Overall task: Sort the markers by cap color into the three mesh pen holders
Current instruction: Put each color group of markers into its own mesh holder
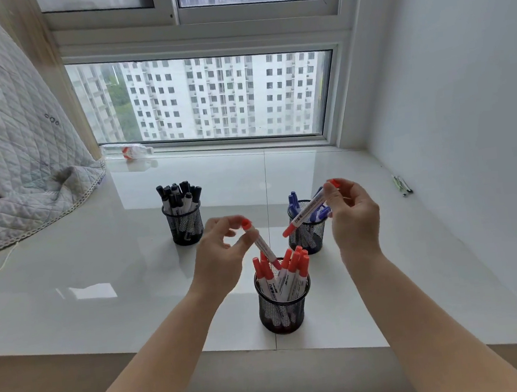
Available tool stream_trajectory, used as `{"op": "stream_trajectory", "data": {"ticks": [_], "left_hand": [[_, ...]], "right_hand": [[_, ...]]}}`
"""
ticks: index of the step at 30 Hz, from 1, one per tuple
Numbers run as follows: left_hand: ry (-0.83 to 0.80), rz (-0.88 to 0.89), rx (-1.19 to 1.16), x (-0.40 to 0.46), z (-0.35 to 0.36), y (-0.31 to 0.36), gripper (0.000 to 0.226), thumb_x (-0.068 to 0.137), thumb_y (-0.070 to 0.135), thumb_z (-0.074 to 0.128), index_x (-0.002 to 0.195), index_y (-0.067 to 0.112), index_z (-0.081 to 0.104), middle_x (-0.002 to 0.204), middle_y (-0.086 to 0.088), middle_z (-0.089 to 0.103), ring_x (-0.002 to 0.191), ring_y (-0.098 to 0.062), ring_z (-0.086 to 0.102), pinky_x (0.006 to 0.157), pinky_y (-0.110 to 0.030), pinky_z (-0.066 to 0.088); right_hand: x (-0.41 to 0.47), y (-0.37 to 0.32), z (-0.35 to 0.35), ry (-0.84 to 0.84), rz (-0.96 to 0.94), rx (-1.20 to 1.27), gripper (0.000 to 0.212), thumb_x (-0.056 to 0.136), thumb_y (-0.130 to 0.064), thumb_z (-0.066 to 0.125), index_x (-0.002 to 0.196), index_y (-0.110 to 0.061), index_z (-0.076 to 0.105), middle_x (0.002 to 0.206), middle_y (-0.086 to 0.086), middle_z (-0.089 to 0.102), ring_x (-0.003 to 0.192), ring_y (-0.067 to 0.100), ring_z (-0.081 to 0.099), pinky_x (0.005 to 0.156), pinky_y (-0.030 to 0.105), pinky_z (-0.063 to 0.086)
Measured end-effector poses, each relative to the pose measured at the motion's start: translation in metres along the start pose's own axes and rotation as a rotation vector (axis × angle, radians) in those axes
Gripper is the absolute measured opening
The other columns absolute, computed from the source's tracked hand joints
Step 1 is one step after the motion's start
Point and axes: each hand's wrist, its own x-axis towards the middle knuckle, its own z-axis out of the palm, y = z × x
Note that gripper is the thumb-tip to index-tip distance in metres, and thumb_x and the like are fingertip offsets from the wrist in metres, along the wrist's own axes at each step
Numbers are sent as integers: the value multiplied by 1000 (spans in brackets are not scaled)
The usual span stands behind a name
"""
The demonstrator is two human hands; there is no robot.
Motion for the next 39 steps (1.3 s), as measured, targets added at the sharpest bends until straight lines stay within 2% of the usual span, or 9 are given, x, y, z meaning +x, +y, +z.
{"op": "stream_trajectory", "data": {"ticks": [2,5,11,16,22,28,33,37,39], "left_hand": [[55,-86,-105,0,-4,-2,17,80,21,69,77,34,60,83,10,52,72,-3,46,61,-4,38],[92,-215,-278,1,-7,-4,12,84,23,64,79,30,57,74,10,52,66,-7,45,60,-16,39],[178,-302,-376,-5,-13,-7,9,91,25,55,84,24,49,71,5,51,64,-8,49,62,-22,41],[226,-481,-502,-10,-10,-11,10,93,23,53,85,17,52,69,3,58,64,-7,56,62,-25,45],[10,-750,-844,-21,-7,-17,11,90,20,53,85,11,58,60,6,64,54,-2,61,63,-24,49],[-152,-727,-1057,-24,-4,-13,26,94,23,45,101,13,67,74,7,70,60,-1,65,62,-19,55],[-193,-647,-912,-24,0,-9,14,94,19,46,98,13,59,82,1,73,66,-5,67,63,-22,56],[-95,-400,-360,-28,2,-13,3,97,17,46,97,15,47,85,2,74,75,-7,69,63,-26,51],[-30,-319,-239,-29,3,-15,3,97,18,44,94,17,45,87,2,73,76,-8,70,66,-29,48]], "right_hand": [[1,1,-2,10,83,76,2,87,-27,63,85,-26,62,83,-2,64,76,14,57,72,27,50],[-2,5,-5,34,171,136,7,89,-28,59,83,-26,57,70,-6,60,56,1,56,53,16,47],[-13,15,-8,35,394,278,7,90,-17,57,86,-15,52,70,1,65,65,12,62,65,25,50],[-22,18,-10,-46,572,484,21,88,-9,53,107,-2,56,70,3,66,62,10,63,56,18,52],[-32,19,-11,-185,575,539,13,88,-5,52,95,-15,58,68,-2,69,65,8,58,58,19,48],[-46,25,-9,-258,395,322,8,94,-9,49,92,-14,56,80,-1,72,78,11,64,75,26,49],[-58,30,-8,-289,212,-40,16,93,-23,52,82,-19,64,77,-2,65,63,-3,59,59,11,45],[-70,37,-9,-366,29,-268,12,83,-13,65,77,-23,62,73,-11,65,68,-10,60,59,1,41],[-73,42,-9,-363,-10,-359,18,79,-14,69,70,-25,58,70,-14,63,68,-9,59,59,1,39]]}}
